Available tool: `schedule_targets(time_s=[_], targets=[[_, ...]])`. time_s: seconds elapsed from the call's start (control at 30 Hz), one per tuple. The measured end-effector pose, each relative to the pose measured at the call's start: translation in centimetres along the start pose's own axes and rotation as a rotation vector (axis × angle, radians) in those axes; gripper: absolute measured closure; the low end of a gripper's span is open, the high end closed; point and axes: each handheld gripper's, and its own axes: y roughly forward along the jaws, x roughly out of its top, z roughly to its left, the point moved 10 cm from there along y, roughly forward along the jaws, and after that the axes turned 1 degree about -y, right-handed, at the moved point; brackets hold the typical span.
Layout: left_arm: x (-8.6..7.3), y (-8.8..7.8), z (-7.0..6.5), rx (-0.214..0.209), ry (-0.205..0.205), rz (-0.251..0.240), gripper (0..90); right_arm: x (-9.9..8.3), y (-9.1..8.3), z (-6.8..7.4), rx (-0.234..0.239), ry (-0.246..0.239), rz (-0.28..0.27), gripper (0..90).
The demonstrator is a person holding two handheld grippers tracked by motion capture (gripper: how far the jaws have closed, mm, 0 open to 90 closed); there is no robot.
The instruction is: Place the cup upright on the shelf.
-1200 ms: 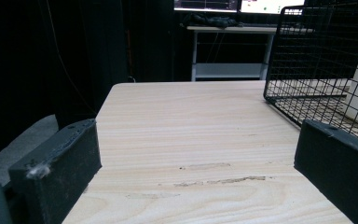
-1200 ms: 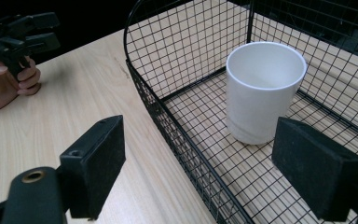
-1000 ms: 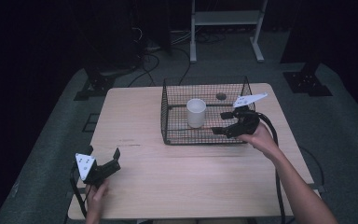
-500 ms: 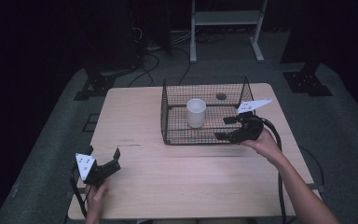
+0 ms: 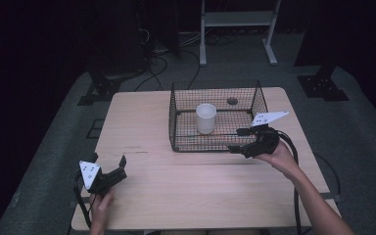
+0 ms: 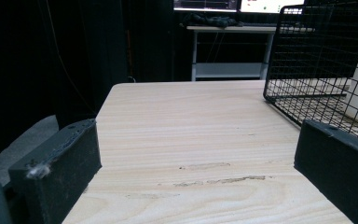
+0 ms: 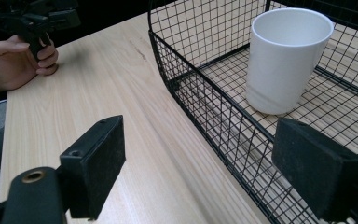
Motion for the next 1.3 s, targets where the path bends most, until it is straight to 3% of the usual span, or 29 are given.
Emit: schedule_targets(time_s=[0.67,1.3], targets=[[0.0,0.0,0.0,0.002,0.003,0.002,0.0,-1.5,-0.8,0.5,0.001,0.014,-0.006,16.4],[0.0,0.0,0.0,0.001,0.004,-0.001,0.0,-3.6,-1.5,0.5,-0.030,0.037,-0.015,16.4]])
